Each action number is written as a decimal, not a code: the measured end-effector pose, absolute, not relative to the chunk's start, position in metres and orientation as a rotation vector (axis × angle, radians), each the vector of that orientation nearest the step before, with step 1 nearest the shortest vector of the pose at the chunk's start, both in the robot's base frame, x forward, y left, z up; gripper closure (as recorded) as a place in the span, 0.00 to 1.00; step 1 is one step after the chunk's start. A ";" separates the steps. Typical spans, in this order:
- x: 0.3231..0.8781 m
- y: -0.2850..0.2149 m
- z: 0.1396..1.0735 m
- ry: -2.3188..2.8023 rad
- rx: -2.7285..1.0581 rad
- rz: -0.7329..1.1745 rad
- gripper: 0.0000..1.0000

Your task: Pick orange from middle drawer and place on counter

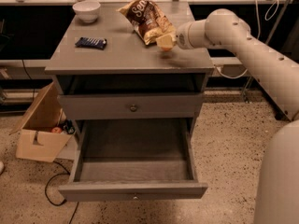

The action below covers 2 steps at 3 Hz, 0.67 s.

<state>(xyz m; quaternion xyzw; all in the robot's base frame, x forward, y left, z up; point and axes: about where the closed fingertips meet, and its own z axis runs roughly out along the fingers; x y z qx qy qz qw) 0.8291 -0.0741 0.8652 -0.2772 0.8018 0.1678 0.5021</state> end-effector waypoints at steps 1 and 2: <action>0.838 -0.079 0.861 1.929 -0.611 0.388 1.00; 0.846 -0.080 0.858 1.963 -0.621 0.348 1.00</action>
Offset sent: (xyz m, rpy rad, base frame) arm 0.0218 -0.0114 -0.0125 -0.0497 0.0236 -0.0763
